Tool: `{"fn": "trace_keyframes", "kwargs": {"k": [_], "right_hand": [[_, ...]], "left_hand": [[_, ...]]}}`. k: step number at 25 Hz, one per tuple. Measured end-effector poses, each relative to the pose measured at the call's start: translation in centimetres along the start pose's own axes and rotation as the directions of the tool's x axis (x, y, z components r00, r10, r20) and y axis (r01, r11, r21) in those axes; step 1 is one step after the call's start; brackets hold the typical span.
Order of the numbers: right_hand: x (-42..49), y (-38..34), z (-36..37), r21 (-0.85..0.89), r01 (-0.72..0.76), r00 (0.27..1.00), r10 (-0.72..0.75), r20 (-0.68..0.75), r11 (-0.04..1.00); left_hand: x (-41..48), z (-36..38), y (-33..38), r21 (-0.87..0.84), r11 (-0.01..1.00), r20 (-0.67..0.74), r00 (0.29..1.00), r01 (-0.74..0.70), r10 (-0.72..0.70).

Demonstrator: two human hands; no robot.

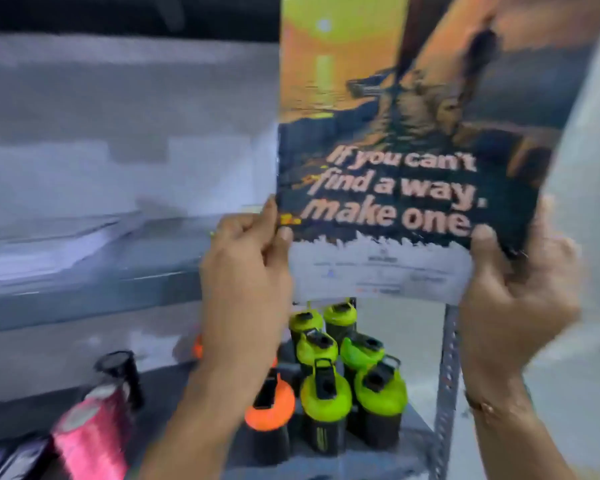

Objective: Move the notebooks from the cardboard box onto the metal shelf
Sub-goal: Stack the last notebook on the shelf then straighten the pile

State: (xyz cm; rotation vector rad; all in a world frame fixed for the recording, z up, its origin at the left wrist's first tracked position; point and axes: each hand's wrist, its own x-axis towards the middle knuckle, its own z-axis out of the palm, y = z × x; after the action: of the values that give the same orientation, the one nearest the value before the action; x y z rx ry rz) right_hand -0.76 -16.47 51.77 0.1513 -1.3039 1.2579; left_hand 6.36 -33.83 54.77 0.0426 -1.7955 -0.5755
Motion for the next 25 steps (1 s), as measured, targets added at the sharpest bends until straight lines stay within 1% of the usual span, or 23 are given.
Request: {"fn": "trace_keyframes", "kwargs": {"k": [1,2,3,5,6,7,9,10,11,13,15,16,18,19,20,22,24,25], "right_hand": [[1.1,-0.9,1.6,-0.031,0.03,0.998,-0.028,0.055,0.999],[2.4,-1.7,3.9,-0.036,0.03,0.984,-0.023,0.178,0.999],[3.6,-2.3,6.7,-0.078,0.029,0.949,-0.003,0.314,0.997],[5.0,-1.7,10.7,-0.194,0.07,0.816,0.056,0.575,0.979],[5.1,-1.3,11.8,-0.261,0.098,0.752,0.1,0.651,0.96],[5.1,-0.8,12.4,-0.36,0.111,0.697,0.186,0.693,0.926],[4.3,-0.2,12.6,-0.495,0.071,0.595,0.362,0.718,0.866],[4.1,-0.1,12.6,-0.512,0.039,0.564,0.404,0.72,0.858],[4.0,0.1,12.6,-0.512,0.029,0.55,0.414,0.725,0.858],[4.1,-0.4,12.2,-0.484,0.047,0.566,0.376,0.734,0.874],[4.1,-1.2,10.7,-0.4,0.063,0.58,0.293,0.76,0.915],[4.0,-1.5,9.5,-0.344,0.08,0.566,0.241,0.788,0.936],[3.8,-1.4,7.3,-0.246,0.106,0.491,0.164,0.855,0.963],[3.8,-1.2,6.5,-0.207,0.092,0.464,0.142,0.874,0.974],[3.8,-1.1,6.2,-0.174,0.065,0.459,0.126,0.88,0.983],[4.0,-0.7,6.6,-0.149,0.06,0.446,0.107,0.889,0.987],[4.2,-0.5,7.1,-0.162,0.094,0.42,0.108,0.901,0.982],[4.2,-0.5,7.0,-0.168,0.108,0.423,0.108,0.9,0.98]], "left_hand": [[2.3,-0.6,-0.6,0.094,0.995,0.012,0.999,0.044,-0.045],[4.3,-0.8,-1.2,0.173,0.981,0.016,0.996,0.085,-0.089],[6.0,-0.7,-1.9,0.232,0.965,0.03,0.991,0.124,-0.134],[8.3,0.4,-3.5,0.348,0.919,0.113,0.965,0.186,-0.238],[8.8,1.0,-4.3,0.41,0.889,0.178,0.938,0.202,-0.296],[9.0,1.4,-5.0,0.457,0.862,0.239,0.902,0.221,-0.359],[8.8,1.8,-5.8,0.438,0.834,0.301,0.82,0.334,-0.487],[8.8,1.9,-6.1,0.414,0.834,0.317,0.801,0.365,-0.508],[8.7,1.8,-6.1,0.392,0.843,0.333,0.797,0.368,-0.503],[8.4,1.2,-5.5,0.371,0.859,0.343,0.807,0.354,-0.481],[7.6,0.3,-5.1,0.288,0.903,0.332,0.851,0.318,-0.406],[7.1,-0.2,-5.0,0.215,0.927,0.34,0.866,0.308,-0.367],[6.2,-1.3,-4.6,0.095,0.95,0.434,0.846,0.297,-0.308],[5.8,-1.5,-4.6,0.096,0.96,0.484,0.831,0.263,-0.276],[5.7,-1.5,-4.6,0.119,0.967,0.5,0.828,0.223,-0.253],[5.9,-1.2,-4.7,0.176,0.964,0.477,0.839,0.199,-0.26],[6.1,-0.9,-4.6,0.209,0.956,0.455,0.845,0.206,-0.281],[6.1,-0.8,-4.6,0.224,0.952,0.437,0.852,0.206,-0.288]]}}
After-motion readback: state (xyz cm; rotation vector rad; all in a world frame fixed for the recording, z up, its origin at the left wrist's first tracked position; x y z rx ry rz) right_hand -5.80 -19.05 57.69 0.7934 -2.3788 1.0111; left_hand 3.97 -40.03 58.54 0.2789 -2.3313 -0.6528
